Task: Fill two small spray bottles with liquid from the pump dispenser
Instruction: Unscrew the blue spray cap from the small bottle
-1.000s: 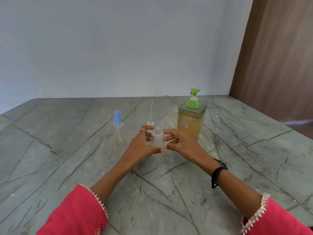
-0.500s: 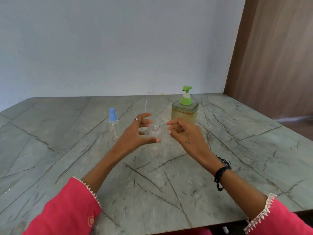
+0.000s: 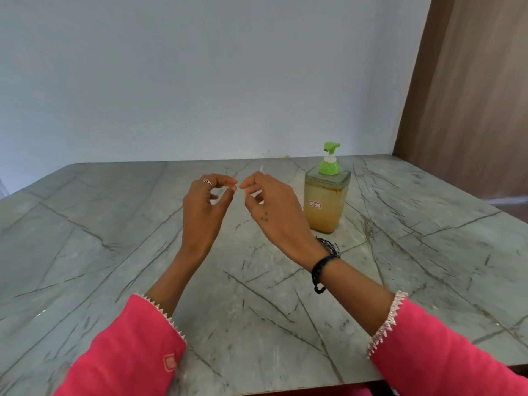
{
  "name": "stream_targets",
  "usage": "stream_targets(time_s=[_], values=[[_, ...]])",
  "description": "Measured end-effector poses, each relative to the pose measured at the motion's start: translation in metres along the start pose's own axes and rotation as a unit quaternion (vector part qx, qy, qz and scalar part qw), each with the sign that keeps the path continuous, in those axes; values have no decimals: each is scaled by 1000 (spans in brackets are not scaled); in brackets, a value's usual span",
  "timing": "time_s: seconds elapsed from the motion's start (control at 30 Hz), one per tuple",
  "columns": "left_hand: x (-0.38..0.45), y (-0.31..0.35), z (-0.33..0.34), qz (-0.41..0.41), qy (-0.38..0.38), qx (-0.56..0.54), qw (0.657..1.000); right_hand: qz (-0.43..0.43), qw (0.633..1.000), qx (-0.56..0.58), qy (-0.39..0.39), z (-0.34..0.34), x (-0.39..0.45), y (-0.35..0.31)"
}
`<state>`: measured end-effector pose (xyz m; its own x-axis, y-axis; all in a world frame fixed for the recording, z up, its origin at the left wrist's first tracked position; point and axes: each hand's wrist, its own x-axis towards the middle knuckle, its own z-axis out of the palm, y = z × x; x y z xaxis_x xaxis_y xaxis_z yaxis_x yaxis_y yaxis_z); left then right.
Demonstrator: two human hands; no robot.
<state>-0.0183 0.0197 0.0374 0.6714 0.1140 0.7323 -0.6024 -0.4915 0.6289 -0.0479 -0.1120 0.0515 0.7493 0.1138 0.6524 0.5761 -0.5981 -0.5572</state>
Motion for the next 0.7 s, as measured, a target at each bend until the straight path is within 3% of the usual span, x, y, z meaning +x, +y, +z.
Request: stream_targets(time_s=[0.2,0.33,0.6,0.7], values=[[1,-15,1,-15,52,51,997,33,999,10,-27,30,12,-13],[3,-22,0,-72,66,53,994,63,997,20,-42,43,13,-12],[1,-41,8,-215,4,5,977,83,994,21,-64,52,8,-2],[-2,-41,6,-211,-11,-6,977,86,994,26,-59,51,9,1]])
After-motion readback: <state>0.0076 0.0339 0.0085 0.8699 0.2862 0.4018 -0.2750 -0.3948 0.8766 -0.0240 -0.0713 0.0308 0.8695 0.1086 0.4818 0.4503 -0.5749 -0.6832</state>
